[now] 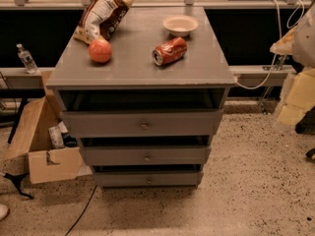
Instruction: Open top drawer
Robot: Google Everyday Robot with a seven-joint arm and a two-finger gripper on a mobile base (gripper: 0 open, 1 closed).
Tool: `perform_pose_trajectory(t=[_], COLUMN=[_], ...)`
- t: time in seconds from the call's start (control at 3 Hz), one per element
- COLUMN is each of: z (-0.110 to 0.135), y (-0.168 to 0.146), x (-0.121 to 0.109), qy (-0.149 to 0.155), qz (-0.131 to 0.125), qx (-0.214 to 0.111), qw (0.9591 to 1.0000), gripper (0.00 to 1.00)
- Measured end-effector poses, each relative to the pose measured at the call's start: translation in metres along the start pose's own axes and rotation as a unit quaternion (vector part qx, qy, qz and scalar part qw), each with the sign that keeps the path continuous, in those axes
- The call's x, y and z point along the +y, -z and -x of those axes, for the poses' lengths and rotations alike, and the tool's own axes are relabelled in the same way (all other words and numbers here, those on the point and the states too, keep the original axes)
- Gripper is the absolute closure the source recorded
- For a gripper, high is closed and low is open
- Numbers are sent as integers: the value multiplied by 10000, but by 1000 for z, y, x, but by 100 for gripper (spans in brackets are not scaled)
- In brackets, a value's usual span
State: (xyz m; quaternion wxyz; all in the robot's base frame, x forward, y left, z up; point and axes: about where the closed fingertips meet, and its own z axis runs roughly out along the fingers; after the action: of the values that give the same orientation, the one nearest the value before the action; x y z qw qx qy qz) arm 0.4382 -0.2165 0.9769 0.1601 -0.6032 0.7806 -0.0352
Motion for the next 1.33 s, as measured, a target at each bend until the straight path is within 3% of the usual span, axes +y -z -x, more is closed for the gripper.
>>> perform_pose_trajectory(t=[0.33,0.67,1.33], z=[0,3,20], y=[0,-24,-108], x=[0,9,54], qy=[1,94,302], qz=[1,138,542], qx=[-1,-106,-532], qw=[10000,9998,9967], gripper=[0,0,0])
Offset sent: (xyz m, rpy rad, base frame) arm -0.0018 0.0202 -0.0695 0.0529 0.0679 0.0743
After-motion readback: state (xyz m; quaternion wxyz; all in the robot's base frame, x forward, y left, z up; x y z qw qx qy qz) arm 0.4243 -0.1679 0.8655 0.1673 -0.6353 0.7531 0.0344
